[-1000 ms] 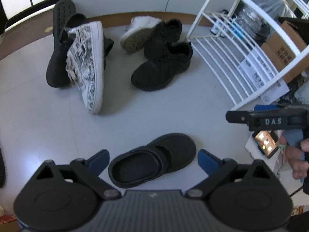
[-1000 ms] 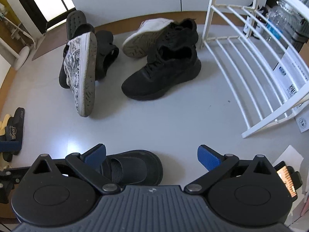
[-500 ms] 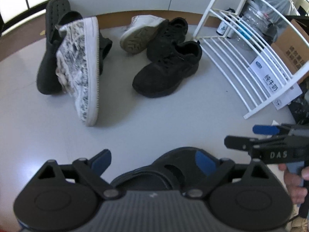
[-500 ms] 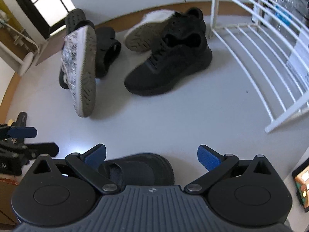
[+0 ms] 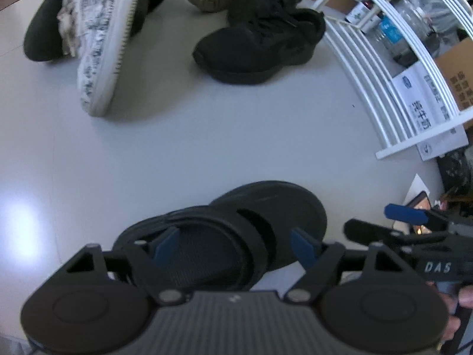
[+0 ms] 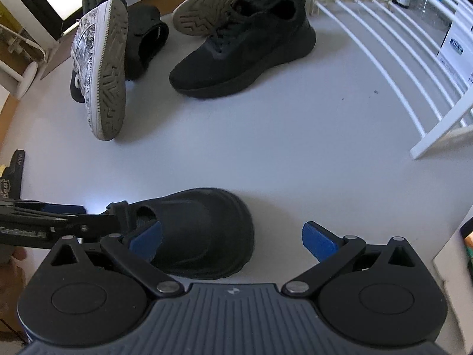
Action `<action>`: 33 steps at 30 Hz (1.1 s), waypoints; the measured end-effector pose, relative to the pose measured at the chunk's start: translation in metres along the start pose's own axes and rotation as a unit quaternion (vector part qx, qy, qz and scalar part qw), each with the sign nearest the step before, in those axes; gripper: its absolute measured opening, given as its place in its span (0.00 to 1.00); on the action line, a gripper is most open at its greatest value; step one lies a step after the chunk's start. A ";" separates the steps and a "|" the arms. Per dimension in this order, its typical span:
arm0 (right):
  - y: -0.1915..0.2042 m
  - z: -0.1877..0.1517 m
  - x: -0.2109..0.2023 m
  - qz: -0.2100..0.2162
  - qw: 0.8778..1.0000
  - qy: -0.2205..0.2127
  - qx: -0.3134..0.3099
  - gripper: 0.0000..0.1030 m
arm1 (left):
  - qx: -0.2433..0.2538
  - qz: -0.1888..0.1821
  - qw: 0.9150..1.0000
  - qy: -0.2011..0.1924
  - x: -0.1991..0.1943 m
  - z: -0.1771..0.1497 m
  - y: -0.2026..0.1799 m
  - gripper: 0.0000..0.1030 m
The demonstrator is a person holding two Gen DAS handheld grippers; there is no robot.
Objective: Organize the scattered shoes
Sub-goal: 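Close the left gripper on the black clog's rim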
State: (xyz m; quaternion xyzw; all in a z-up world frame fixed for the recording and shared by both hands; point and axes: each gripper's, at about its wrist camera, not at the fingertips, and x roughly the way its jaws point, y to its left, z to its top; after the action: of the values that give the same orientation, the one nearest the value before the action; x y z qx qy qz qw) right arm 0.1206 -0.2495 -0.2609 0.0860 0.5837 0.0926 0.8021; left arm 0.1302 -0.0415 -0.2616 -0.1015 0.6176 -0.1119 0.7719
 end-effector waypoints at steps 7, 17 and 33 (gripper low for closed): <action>-0.001 -0.008 -0.005 -0.020 0.999 -0.016 -0.045 1.00 | -0.028 -0.015 0.999 0.031 0.022 -0.010 0.001 0.51; -0.016 -0.012 -0.001 -0.034 0.998 -0.012 -0.048 1.00 | -0.018 -0.011 0.999 0.037 0.045 -0.016 0.001 0.61; -0.039 -0.018 0.001 -0.048 0.998 -0.006 -0.027 1.00 | -0.001 -0.038 0.999 -0.008 0.050 -0.004 -0.028 0.22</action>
State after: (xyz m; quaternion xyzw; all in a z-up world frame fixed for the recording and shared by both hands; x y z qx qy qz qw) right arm 0.1057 -0.2865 -0.2768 0.0364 0.5793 0.0694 0.8114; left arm 0.1357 -0.0831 -0.3009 -0.1263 0.6074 -0.1400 0.7717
